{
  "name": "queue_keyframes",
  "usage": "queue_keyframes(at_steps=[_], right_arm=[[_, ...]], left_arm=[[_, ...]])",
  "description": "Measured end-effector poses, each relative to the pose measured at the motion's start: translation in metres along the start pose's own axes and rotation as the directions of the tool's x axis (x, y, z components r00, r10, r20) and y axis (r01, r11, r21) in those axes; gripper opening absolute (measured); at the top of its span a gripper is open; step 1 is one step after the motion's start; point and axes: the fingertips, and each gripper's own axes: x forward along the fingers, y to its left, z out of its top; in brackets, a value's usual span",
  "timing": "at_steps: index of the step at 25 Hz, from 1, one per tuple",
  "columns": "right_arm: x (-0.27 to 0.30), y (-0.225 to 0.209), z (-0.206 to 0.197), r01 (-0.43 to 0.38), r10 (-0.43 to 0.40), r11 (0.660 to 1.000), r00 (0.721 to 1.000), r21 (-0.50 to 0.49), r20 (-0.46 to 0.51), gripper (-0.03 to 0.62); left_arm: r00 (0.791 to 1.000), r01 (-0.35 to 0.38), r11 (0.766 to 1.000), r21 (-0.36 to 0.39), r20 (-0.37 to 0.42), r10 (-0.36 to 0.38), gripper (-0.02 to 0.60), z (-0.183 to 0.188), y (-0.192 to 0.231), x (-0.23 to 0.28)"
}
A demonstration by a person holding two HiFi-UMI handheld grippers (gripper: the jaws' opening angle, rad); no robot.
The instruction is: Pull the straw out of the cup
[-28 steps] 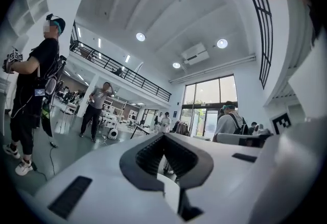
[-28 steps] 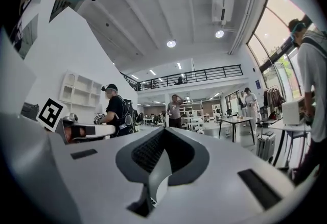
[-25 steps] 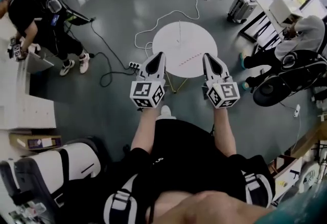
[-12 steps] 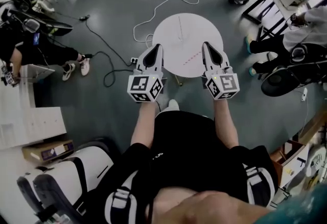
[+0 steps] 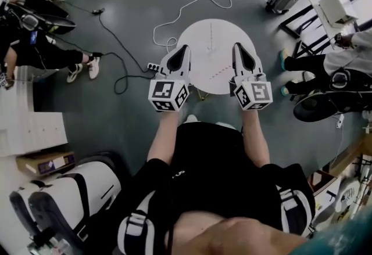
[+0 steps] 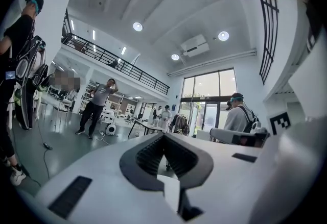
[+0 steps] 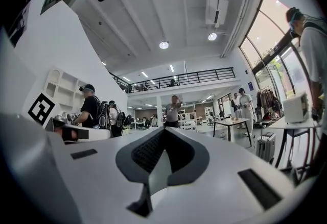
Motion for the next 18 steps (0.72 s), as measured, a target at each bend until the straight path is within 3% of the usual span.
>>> queue_keyframes(at_steps=[9,18], right_arm=[[-0.018,-0.049,-0.027,0.039,-0.036,0.998,0.996,0.046,-0.080,0.015],[0.005,-0.065,-0.055,-0.040,0.047,0.998,0.988,0.051,-0.146,0.017]], left_arm=[[0.998,-0.006,1.000,-0.015,-0.069,0.005,0.008,-0.024,-0.025,0.040],[0.990,-0.038,0.998,-0.040,-0.137,0.032,0.008,-0.053,-0.037,0.064]])
